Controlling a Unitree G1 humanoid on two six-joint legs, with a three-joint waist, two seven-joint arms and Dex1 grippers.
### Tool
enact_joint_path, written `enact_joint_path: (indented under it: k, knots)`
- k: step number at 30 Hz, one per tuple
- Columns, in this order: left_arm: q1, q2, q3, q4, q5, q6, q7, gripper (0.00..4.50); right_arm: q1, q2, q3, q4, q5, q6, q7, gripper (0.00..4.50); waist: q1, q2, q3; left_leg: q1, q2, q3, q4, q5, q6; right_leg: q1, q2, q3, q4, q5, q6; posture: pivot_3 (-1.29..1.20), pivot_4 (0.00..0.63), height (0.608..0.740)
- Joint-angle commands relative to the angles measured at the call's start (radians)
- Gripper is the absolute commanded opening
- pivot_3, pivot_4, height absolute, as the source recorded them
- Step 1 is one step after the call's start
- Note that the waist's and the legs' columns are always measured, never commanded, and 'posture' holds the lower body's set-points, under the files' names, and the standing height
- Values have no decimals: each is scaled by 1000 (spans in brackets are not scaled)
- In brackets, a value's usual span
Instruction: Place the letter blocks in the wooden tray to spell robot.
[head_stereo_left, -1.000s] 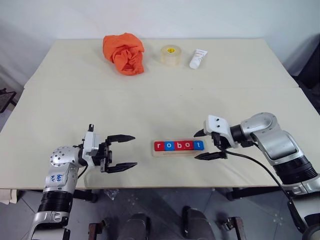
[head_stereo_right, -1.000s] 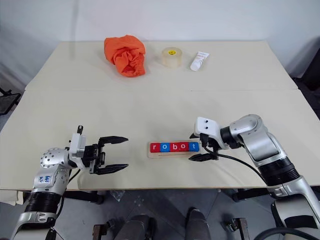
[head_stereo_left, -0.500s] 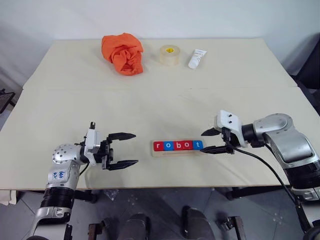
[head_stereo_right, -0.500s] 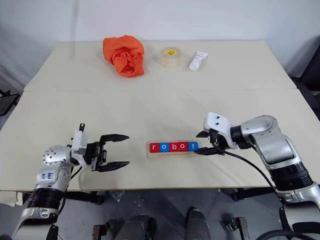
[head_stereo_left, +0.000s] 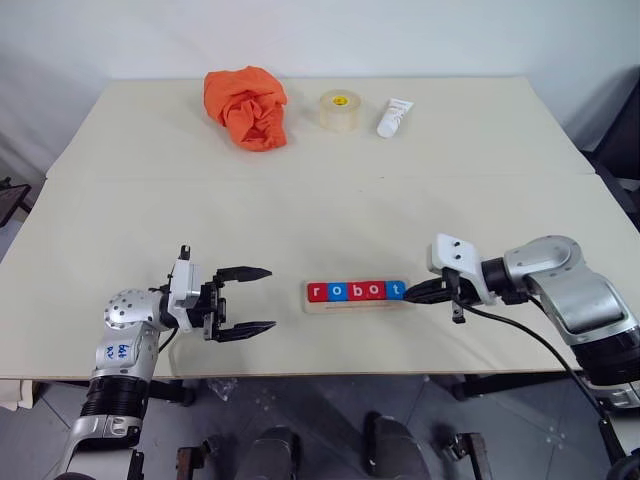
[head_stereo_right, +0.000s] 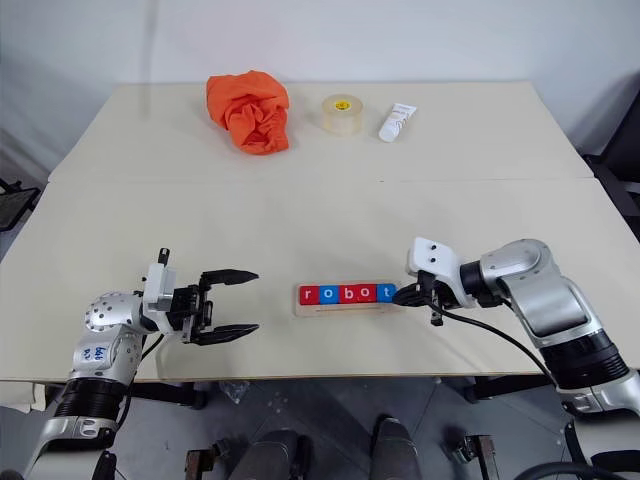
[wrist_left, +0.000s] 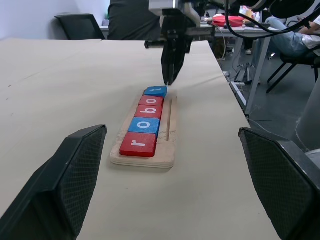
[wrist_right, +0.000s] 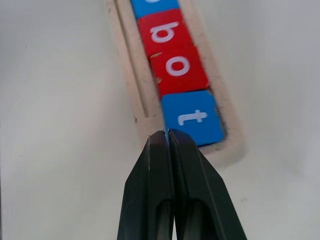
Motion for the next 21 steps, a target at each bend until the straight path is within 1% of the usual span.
enact_joint_path:
  k: [1,9,14,16,19,21]
  knots:
    - [9,9,10,-28,-6,-8,3,4500,-15,2,0,13,-10,-32,-1,70,0,0,0,0,0,0,0,0,0,0,0,0,0,0,0,0,150,740]
    - [5,5,8,-26,-5,-11,6,4500,-23,16,-8,18,-10,-44,-9,70,0,0,0,0,0,0,0,0,0,0,0,0,0,0,0,0,150,740]
    - [13,10,10,-52,-6,25,40,4500,-4,-7,-100,-58,54,2,-30,70,0,0,0,0,0,0,0,0,0,0,0,0,0,0,0,0,150,740]
    - [19,17,15,-60,8,28,68,4500,30,-40,-144,-61,79,0,-11,70,2,0,0,0,0,0,0,0,0,0,0,0,0,0,0,0,150,740]
    - [21,27,33,-57,32,17,120,4500,105,-89,-222,-32,132,-47,41,629,12,0,0,0,0,-2,0,0,0,1,0,-1,0,0,0,0,150,740]
    - [22,38,44,-59,44,31,160,4500,144,-105,-278,-1,169,-94,78,1270,14,0,0,0,-1,-1,0,-1,1,1,0,-1,-1,0,0,0,150,740]
